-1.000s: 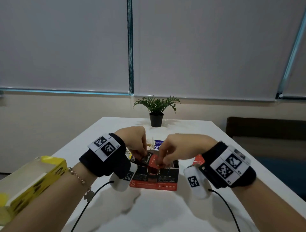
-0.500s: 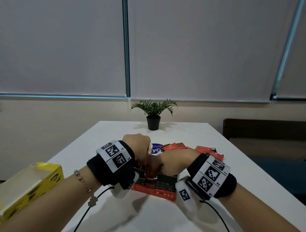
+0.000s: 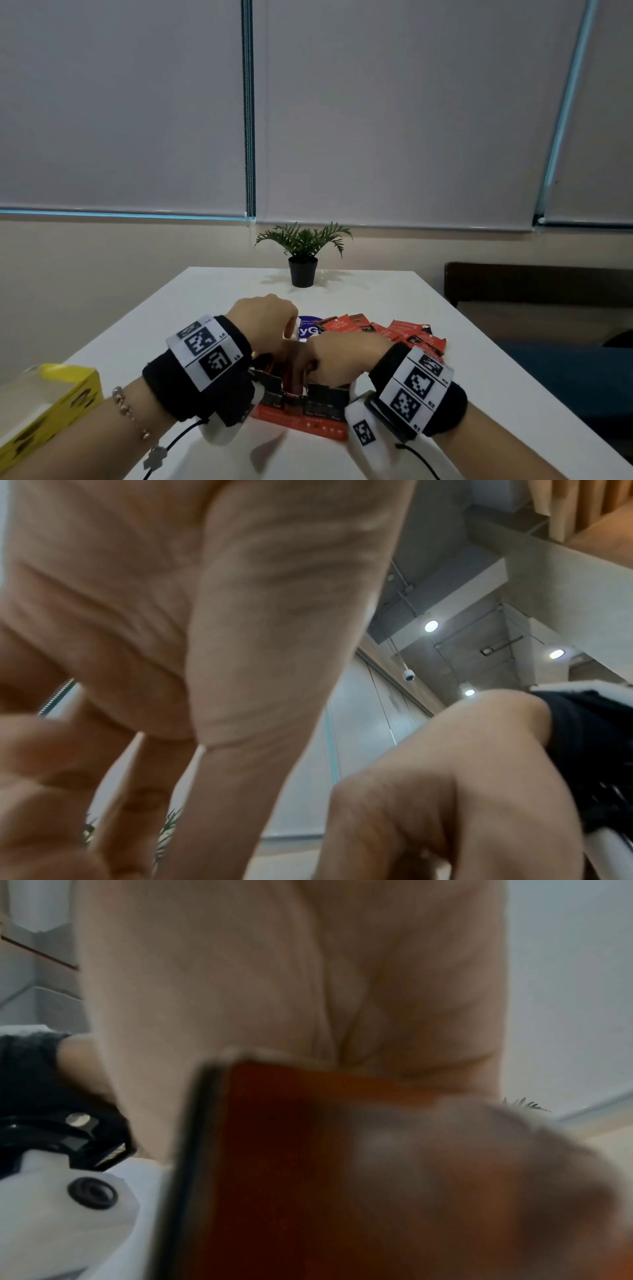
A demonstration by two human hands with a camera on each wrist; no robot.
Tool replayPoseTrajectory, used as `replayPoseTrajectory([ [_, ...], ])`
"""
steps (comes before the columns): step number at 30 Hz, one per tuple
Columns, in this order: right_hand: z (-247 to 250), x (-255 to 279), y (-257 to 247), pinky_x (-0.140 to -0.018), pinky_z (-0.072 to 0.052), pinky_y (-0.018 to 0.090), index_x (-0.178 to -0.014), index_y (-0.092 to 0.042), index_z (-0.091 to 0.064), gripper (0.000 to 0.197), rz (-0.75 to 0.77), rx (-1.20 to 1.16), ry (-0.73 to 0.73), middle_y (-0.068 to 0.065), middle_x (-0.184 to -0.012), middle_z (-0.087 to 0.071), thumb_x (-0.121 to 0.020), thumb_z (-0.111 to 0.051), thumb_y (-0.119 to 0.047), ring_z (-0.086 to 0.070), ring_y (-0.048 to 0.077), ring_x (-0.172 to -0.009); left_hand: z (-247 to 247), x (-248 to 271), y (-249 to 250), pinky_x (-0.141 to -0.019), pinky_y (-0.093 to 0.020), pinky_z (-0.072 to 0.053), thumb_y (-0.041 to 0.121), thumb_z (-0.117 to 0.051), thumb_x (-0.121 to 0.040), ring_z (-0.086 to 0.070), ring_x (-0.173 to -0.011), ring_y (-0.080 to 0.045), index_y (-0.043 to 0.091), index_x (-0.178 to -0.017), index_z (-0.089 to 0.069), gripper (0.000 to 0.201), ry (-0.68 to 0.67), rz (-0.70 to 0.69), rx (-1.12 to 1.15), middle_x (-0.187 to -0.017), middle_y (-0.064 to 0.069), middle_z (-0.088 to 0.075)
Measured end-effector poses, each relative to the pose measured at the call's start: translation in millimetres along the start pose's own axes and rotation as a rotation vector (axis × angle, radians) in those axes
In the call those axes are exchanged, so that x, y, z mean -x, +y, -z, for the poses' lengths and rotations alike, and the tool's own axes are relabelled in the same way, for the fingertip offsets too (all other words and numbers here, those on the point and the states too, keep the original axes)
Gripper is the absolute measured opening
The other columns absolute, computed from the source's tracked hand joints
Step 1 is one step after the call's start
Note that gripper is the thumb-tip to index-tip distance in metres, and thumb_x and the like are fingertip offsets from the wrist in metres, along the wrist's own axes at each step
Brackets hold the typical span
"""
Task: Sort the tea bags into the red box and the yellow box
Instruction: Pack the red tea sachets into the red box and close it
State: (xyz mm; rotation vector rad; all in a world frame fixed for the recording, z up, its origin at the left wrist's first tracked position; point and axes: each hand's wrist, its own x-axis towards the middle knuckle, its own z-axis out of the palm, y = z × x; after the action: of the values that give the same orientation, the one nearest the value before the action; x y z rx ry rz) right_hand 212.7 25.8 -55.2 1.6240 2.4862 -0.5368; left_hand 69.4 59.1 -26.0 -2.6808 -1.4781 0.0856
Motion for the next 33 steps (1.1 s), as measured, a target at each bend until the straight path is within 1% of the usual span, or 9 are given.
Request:
replayPoseTrajectory([
  [5, 40, 28, 20, -0.077, -0.055, 0.031, -0.105, -0.014, -0.07, 0.017, 0.044, -0.304, 0.247, 0.0, -0.09, -0.072, -0.094, -0.057, -0.01, -0.066, 0.012, -0.079, 29, 0, -7, -0.061, -0.023, -0.044, 0.047, -0.068, -0.082, -0.063, -0.068, -0.008, 0.026, -0.108, -0.056, 0.035, -0.04, -0.025, 0.215, -0.089, 0.011, -0.065],
  [9, 68, 53, 76, -0.069, -0.056, 0.026, -0.105, -0.015, -0.065, 0.014, -0.153, -0.4, 0.484, 0.003, -0.101, -0.07, -0.092, -0.064, -0.013, -0.066, 0.012, -0.081, 53, 3, -10, -0.055, -0.019, -0.044, 0.043, -0.064, -0.088, -0.067, -0.069, -0.004, 0.03, -0.111, -0.053, 0.029, -0.05, -0.076, 0.411, -0.086, 0.009, -0.071],
  [13, 57, 57, 118, -0.093, -0.05, 0.032, -0.131, -0.028, -0.052, 0.061, -0.572, -0.022, 0.179, -0.001, -0.136, -0.053, -0.077, -0.079, -0.04, -0.058, 0.02, -0.114, 66, 1, -13, -0.061, -0.022, -0.047, 0.043, -0.062, -0.089, -0.069, -0.073, -0.007, 0.028, -0.111, -0.055, 0.027, -0.008, -0.113, 0.52, -0.087, 0.009, -0.071],
  [15, 39, 54, 127, -0.103, -0.041, 0.033, -0.144, -0.029, -0.038, 0.086, -0.644, 0.118, 0.081, -0.003, -0.145, -0.046, -0.072, -0.079, -0.052, -0.05, 0.021, -0.127, 67, -1, -13, -0.062, -0.022, -0.048, 0.042, -0.061, -0.09, -0.069, -0.075, -0.007, 0.028, -0.112, -0.055, 0.026, 0.009, -0.136, 0.533, -0.089, 0.009, -0.072],
  [17, 22, 50, 130, -0.103, -0.04, 0.033, -0.146, -0.029, -0.036, 0.093, -0.667, 0.091, 0.019, -0.005, -0.145, -0.048, -0.068, -0.081, -0.055, -0.05, 0.02, -0.128, 65, -3, -10, -0.062, -0.021, -0.049, 0.041, -0.059, -0.092, -0.069, -0.075, -0.006, 0.029, -0.115, -0.055, 0.026, -0.019, -0.161, 0.513, -0.09, 0.01, -0.071],
  [22, 13, 45, 131, -0.087, -0.044, 0.028, -0.139, -0.026, -0.045, 0.079, -0.653, 0.018, 0.05, -0.005, -0.137, -0.054, -0.071, -0.084, -0.038, -0.056, 0.017, -0.115, 63, -2, -13, -0.065, -0.021, -0.052, 0.04, -0.057, -0.093, -0.07, -0.077, -0.005, 0.029, -0.121, -0.053, 0.03, -0.095, -0.214, 0.502, -0.092, 0.01, -0.071],
  [26, 27, 46, 139, -0.094, -0.049, 0.032, -0.135, -0.025, -0.049, 0.075, -0.668, -0.075, 0.112, -0.006, -0.119, -0.053, -0.07, -0.086, -0.033, -0.055, 0.015, -0.102, 64, 2, -23, -0.067, -0.022, -0.054, 0.04, -0.057, -0.093, -0.07, -0.08, -0.007, 0.03, -0.119, -0.053, 0.029, -0.074, -0.202, 0.515, -0.093, 0.009, -0.071],
  [29, 40, 55, 149, -0.095, -0.053, 0.036, -0.13, -0.021, -0.054, 0.072, -0.668, -0.209, 0.224, -0.004, -0.107, -0.065, -0.067, -0.088, -0.028, -0.066, 0.017, -0.097, 65, 4, -28, -0.067, -0.023, -0.053, 0.038, -0.057, -0.093, -0.071, -0.081, -0.008, 0.03, -0.118, -0.054, 0.026, -0.064, -0.194, 0.533, -0.093, 0.009, -0.071],
  [33, 55, 68, 145, -0.095, -0.054, 0.044, -0.114, -0.012, -0.066, 0.048, -0.558, -0.526, 0.497, 0.007, -0.1, -0.075, -0.071, -0.085, -0.015, -0.07, 0.025, -0.096, 63, 2, -26, -0.066, -0.023, -0.054, 0.03, -0.058, -0.095, -0.071, -0.078, -0.007, 0.026, -0.114, -0.057, 0.02, 0.023, -0.231, 0.577, -0.092, 0.008, -0.071],
])
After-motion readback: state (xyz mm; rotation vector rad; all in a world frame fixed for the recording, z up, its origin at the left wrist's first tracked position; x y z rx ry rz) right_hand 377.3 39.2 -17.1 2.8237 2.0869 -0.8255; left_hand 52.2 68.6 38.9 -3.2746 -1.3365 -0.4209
